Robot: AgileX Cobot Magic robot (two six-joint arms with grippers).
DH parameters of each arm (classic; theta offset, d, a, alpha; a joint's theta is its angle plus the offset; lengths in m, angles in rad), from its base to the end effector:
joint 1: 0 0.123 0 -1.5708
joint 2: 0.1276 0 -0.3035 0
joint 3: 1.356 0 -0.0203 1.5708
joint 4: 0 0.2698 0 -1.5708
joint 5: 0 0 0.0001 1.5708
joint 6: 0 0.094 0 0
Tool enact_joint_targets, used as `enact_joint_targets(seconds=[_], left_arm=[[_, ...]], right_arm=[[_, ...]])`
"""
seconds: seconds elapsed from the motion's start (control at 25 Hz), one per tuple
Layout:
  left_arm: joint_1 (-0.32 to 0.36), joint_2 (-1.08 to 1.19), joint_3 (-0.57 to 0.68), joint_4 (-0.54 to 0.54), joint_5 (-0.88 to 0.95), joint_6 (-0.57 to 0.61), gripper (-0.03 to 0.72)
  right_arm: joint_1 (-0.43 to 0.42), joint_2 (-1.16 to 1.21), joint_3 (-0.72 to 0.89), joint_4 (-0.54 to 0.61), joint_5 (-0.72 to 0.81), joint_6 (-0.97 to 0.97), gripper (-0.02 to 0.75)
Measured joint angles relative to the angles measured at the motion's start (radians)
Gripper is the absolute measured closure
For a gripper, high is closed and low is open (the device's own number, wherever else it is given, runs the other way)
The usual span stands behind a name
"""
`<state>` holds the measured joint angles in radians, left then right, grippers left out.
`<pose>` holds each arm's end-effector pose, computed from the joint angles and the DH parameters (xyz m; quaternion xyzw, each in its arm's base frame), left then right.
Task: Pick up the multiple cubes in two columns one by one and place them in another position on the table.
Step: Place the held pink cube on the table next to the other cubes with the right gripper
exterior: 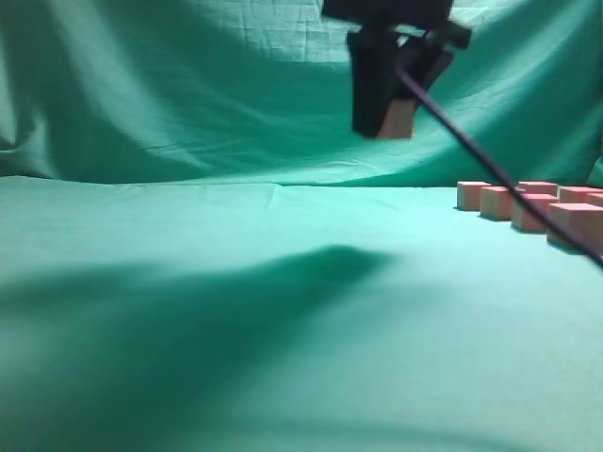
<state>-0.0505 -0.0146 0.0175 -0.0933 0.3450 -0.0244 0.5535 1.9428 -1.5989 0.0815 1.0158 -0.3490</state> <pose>0.0561 -0.0058 0.1760 -0.0149 0.7924 -0.0620 0.6066 0.3701 0.2364 0.2509 -0.4164 0.8962 0.0524 0.1439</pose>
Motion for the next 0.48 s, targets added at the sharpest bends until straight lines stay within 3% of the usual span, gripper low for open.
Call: enact_joint_targets(seconds=[0.28,0.48], left_arm=[[0.0,0.0,0.0,0.0,0.0,0.0,0.688],[0.0,0.0,0.0,0.0,0.0,0.0,0.688]], right_arm=[[0.013,0.205,-0.173,-0.013,0.056,-0.03,0.477],[0.013,0.253,-0.193,-0.026,0.06,-0.054,0.477]])
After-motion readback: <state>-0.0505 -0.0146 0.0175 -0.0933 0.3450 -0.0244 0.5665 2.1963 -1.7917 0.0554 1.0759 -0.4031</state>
